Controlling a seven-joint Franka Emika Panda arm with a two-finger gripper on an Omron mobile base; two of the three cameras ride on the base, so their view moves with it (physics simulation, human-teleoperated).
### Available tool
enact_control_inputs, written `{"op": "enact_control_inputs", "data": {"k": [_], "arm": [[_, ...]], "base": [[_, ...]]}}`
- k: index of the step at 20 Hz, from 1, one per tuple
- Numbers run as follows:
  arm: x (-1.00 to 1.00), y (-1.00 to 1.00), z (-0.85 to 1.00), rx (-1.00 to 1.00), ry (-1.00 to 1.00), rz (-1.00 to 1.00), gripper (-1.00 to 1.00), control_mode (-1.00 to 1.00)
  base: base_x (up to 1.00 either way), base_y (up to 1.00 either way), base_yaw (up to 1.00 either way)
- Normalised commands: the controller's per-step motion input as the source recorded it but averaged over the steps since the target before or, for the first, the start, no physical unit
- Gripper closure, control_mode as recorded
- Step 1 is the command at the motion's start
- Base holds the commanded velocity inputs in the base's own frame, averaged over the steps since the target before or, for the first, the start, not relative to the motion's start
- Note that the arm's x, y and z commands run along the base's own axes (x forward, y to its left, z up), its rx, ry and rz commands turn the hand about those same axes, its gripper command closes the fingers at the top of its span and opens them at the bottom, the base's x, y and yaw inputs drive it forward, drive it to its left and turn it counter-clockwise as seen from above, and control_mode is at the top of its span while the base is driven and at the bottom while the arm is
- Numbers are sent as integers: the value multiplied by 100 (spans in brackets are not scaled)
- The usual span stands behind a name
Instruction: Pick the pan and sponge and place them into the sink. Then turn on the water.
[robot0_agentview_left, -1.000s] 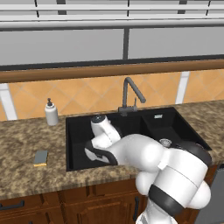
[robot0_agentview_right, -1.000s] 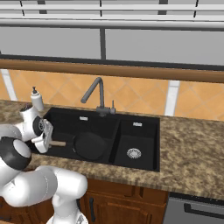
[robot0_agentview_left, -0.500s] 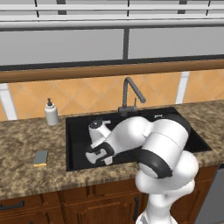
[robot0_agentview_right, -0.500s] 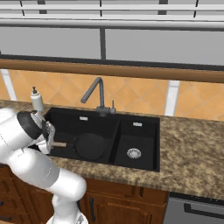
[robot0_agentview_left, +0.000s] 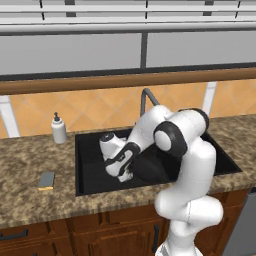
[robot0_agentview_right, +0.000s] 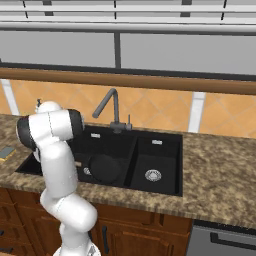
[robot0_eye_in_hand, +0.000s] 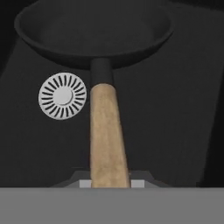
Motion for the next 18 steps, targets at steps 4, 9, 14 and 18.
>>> {"op": "enact_control_inputs", "data": {"k": [4,9,14,18], "arm": [[42,0,-48,0,0,0,100,-100],[23,0,-54,0,-1,-1,100,-100],[0,7,-58,0,-7,-8,100,-100],[0,11,-55,0,-7,-9,100,-100]], "base": [[0,0,0],[0,0,0],[0,0,0],[0,0,0]]}}
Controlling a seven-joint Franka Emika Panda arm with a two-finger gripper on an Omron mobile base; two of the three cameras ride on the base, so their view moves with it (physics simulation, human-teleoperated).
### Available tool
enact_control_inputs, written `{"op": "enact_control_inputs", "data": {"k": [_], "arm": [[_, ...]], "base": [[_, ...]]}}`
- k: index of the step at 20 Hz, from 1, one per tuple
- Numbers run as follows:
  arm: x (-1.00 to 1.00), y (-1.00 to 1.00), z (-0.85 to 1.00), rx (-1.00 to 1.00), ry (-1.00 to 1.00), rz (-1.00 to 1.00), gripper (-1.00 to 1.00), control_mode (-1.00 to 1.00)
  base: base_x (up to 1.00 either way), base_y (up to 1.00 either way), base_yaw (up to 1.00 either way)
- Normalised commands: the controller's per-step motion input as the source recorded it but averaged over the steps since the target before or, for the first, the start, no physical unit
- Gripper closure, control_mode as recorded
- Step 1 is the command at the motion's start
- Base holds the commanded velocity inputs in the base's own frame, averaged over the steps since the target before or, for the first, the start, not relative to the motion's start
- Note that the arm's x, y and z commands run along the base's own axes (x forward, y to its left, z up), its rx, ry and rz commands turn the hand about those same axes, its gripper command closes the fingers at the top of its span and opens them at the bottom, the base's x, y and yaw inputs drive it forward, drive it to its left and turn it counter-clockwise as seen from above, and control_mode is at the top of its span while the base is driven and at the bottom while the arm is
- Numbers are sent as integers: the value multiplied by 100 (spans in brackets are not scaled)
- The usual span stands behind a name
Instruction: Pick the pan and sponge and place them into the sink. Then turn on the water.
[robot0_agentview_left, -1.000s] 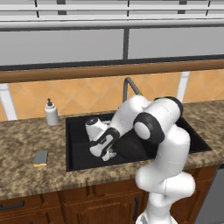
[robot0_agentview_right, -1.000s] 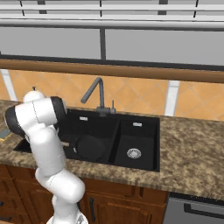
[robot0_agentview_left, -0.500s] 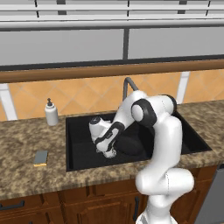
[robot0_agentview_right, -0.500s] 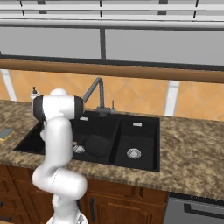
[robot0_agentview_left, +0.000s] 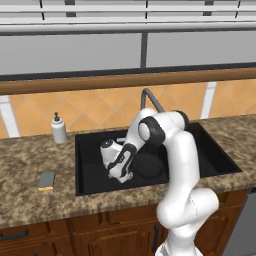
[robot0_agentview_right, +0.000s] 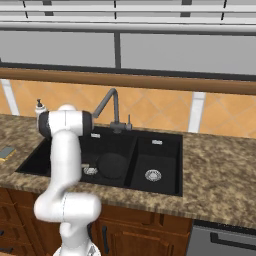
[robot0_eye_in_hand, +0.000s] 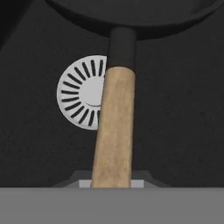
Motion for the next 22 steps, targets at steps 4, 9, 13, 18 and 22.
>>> {"op": "enact_control_inputs", "data": {"k": [4,9,13,18,22], "arm": [[0,14,-52,0,-9,-9,100,-100],[0,21,-43,0,-11,-8,100,-100],[2,28,-39,0,-9,-7,100,-100],[13,27,-37,0,-7,-5,100,-100],[15,26,-34,0,-10,-4,-100,-100]], "base": [[0,0,0],[0,0,0],[0,0,0],[0,0,0],[0,0,0]]}}
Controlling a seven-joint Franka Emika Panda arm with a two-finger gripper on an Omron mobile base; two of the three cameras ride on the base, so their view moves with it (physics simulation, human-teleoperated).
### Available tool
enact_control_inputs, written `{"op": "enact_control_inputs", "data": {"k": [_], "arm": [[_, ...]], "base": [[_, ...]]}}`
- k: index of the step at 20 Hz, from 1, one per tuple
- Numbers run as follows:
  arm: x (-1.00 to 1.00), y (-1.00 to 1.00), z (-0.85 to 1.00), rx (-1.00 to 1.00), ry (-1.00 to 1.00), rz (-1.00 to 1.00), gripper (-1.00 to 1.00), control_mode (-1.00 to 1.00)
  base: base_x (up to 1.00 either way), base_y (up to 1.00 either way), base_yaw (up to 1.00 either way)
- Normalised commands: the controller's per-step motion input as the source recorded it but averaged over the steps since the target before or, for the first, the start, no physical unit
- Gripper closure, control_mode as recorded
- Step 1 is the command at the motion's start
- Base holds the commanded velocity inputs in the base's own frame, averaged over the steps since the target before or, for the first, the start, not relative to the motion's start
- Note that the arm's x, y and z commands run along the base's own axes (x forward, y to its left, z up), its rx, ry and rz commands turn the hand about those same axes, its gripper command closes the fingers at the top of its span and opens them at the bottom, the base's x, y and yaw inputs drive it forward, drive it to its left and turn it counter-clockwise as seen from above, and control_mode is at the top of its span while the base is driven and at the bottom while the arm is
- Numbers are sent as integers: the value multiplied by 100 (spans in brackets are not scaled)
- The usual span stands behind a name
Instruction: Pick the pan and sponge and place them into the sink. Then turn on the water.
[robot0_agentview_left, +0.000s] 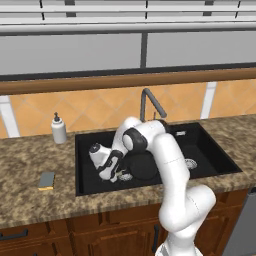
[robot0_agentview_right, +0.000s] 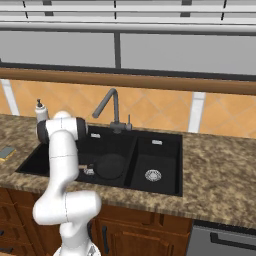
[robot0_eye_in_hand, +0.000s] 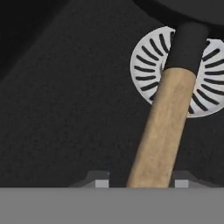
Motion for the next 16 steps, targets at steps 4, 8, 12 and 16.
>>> {"op": "enact_control_inputs", "data": {"k": [4,8,12,16], "arm": [[-4,24,-10,0,-19,-3,-100,-100],[-89,34,63,0,-41,0,-100,-100],[-100,53,89,0,-34,0,-100,-100],[-100,46,79,0,-38,-2,-100,-100]], "base": [[0,0,0],[0,0,0],[0,0,0],[0,0,0]]}}
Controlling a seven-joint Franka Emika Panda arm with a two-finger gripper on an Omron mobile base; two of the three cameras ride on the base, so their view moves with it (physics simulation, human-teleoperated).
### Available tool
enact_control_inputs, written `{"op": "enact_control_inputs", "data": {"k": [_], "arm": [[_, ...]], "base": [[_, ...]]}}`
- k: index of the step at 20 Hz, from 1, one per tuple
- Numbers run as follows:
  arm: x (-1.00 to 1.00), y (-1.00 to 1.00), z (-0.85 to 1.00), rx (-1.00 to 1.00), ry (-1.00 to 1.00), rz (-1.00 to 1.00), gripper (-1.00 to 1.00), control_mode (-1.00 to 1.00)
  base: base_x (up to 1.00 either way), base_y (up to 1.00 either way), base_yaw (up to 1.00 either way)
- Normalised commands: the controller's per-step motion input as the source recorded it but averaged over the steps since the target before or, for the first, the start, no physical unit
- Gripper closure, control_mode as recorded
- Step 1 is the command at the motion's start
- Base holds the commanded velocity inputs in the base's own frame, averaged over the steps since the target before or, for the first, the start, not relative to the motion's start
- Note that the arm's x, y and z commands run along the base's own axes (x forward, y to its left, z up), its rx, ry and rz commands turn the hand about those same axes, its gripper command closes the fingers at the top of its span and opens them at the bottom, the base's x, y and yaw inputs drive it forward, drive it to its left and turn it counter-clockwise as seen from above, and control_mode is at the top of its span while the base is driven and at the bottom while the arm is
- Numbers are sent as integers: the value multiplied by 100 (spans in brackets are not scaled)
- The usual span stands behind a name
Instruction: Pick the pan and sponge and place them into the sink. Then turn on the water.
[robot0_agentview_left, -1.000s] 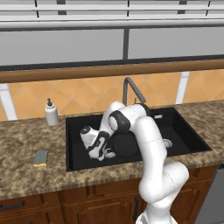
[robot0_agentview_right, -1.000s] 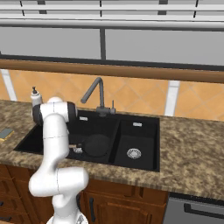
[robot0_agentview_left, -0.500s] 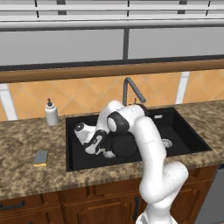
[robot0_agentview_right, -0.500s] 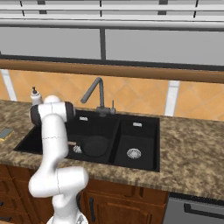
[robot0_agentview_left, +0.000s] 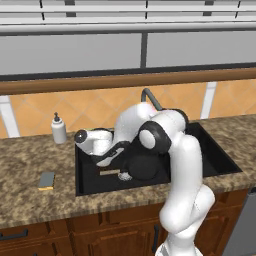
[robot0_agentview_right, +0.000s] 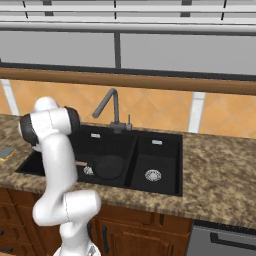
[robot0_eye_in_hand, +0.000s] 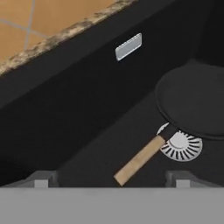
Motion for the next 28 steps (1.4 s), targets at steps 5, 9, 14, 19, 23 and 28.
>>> {"op": "enact_control_inputs", "data": {"k": [5,9,14,19,23,28], "arm": [[-100,27,77,2,-37,-8,-100,-100],[-100,1,67,20,-20,0,-100,-100],[-100,0,54,32,-5,-3,-100,-100],[-100,0,40,32,0,0,-100,-100],[-97,0,20,23,4,1,-100,-100],[-51,0,36,9,27,10,-100,-100]], "base": [[0,0,0],[0,0,0],[0,0,0],[0,0,0],[0,0,0],[0,0,0]]}}
